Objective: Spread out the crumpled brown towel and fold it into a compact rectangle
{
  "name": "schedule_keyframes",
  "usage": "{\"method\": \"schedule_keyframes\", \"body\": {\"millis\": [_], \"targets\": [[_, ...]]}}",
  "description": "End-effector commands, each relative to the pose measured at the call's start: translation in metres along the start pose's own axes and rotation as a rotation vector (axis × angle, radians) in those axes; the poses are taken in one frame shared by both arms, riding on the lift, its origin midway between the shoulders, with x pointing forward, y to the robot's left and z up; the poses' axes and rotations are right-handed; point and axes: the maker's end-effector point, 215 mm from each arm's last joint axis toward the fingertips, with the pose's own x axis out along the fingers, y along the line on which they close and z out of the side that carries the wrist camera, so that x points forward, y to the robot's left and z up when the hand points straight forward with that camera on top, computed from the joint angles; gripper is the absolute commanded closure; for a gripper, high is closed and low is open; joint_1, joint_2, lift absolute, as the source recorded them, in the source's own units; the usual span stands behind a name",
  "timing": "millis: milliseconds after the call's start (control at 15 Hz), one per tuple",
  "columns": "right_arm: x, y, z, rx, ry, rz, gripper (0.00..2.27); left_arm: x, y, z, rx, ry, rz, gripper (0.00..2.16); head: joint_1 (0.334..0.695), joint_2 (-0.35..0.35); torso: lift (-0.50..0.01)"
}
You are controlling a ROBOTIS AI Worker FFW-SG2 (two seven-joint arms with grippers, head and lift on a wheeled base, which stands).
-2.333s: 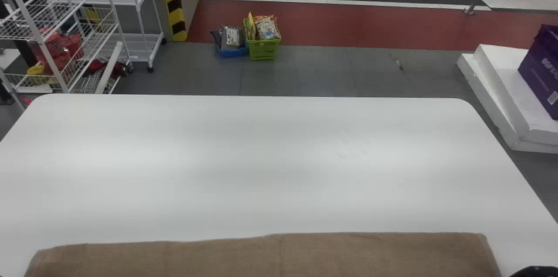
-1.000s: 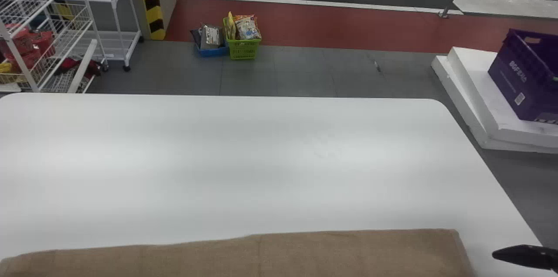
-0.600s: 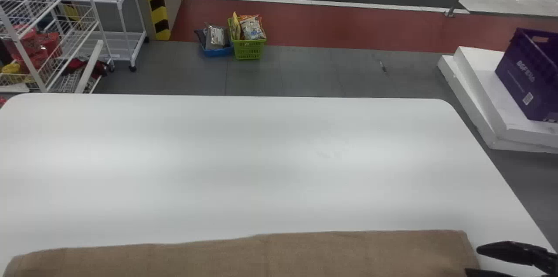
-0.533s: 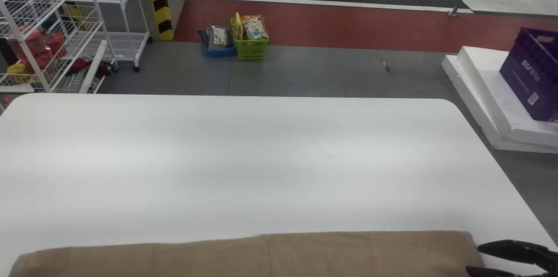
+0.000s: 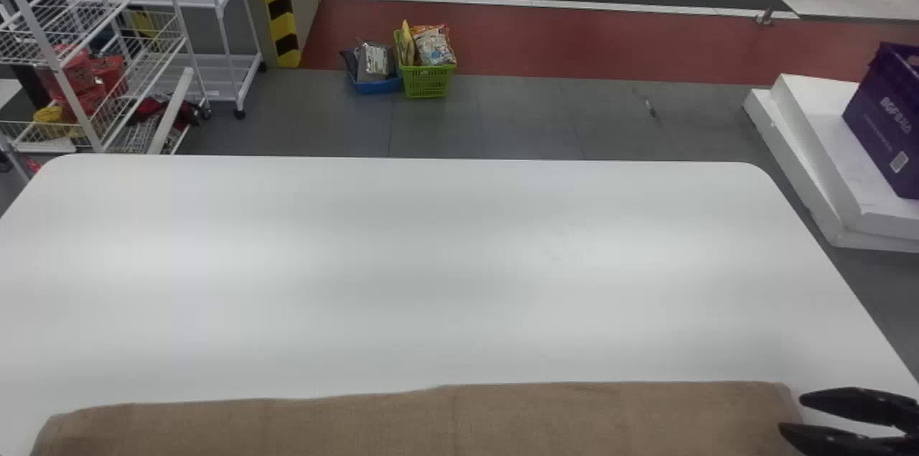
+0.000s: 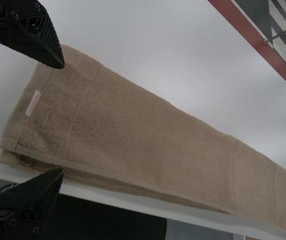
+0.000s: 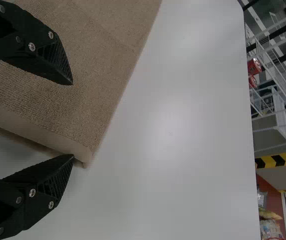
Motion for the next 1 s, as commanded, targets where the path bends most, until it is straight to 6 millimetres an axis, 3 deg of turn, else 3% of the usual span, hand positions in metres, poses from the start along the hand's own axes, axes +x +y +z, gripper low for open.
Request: {"method": "schedule_keyframes", "body": {"millis": [0, 133, 533, 933], "targets": [[-0.01, -0.005, 0.002, 0.023, -0.015, -0.012, 0.38, 0.0, 0.0, 0.0, 0.0, 0.001, 0.0, 0.08, 0.695, -0.09, -0.127], [-0.013, -0.008, 0.0, 0.025, -0.009, -0.021, 0.38, 0.0, 0.0, -0.001, -0.001, 0.002, 0.0, 0.08, 0.695, -0.111, -0.127], [0.017, 0.007, -0.009, 0.02, 0.034, 0.032, 0.38, 0.001, 0.0, -0.001, -0.001, 0.0, -0.003, 0.08, 0.695, -0.094, -0.127], [0.015, 0.008, -0.002, 0.022, 0.01, 0.039, 0.65, 0.002, 0.0, -0.002, -0.005, -0.001, -0.003, 0.08, 0.695, -0.068, -0.127]]}}
